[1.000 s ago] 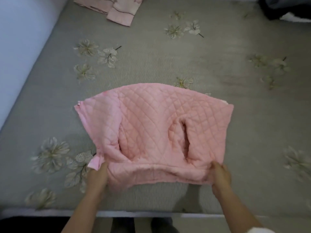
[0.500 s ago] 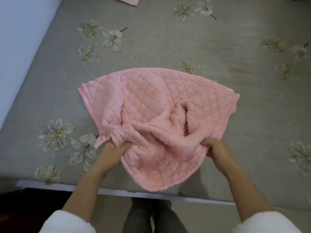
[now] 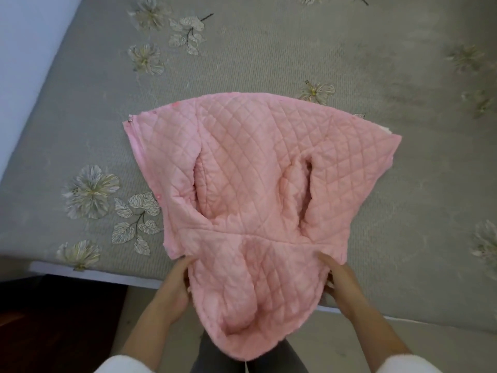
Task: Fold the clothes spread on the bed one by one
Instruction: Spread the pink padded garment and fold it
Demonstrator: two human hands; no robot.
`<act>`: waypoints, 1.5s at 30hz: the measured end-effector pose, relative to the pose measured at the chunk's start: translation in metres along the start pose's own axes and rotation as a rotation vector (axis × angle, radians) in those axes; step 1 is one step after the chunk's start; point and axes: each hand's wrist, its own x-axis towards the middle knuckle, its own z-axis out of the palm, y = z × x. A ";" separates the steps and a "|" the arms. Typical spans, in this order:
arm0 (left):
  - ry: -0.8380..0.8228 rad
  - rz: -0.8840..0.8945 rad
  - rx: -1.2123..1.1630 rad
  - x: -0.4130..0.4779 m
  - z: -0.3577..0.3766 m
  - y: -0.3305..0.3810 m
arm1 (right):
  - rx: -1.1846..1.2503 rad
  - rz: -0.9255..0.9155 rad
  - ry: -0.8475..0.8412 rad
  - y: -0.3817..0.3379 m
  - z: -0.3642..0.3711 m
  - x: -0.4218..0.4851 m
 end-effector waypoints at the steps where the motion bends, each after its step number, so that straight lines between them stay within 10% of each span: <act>1: -0.029 0.028 -0.160 0.002 0.004 0.010 | 0.089 -0.009 0.047 -0.007 0.002 0.002; 5: 0.310 0.156 -0.169 0.003 0.029 0.040 | 0.008 -0.300 0.467 -0.035 0.023 -0.001; 8: 0.725 0.753 0.368 -0.007 0.053 0.053 | -0.369 -0.850 0.475 -0.046 0.053 -0.017; 11: 0.213 1.221 0.997 0.004 0.069 0.056 | -0.994 -1.026 0.173 -0.052 0.079 -0.011; 16: -0.079 0.919 1.839 0.035 0.071 0.067 | -1.324 -0.573 -0.346 -0.068 0.106 0.012; 19: -0.213 0.874 1.617 0.040 0.077 0.084 | -1.037 -0.334 -0.481 -0.086 0.106 0.016; 22: -0.227 0.723 0.968 0.041 0.083 0.118 | -0.904 -0.480 -0.296 -0.112 0.106 0.027; 28: 0.266 0.425 -0.217 0.081 0.083 0.191 | -1.039 -0.884 0.145 -0.161 0.149 0.077; 32: 0.354 0.552 0.090 0.097 0.087 0.212 | -1.489 -0.735 0.093 -0.140 0.171 0.106; 37: 0.474 1.191 0.758 0.086 0.145 0.222 | -1.302 -0.686 -0.030 -0.148 0.155 0.124; 42: -0.064 0.803 1.470 0.107 0.215 0.191 | -0.507 -0.528 -0.242 -0.176 0.141 0.123; 45: -0.122 0.881 1.243 0.116 0.200 0.190 | -0.472 -0.521 -0.243 -0.175 0.139 0.121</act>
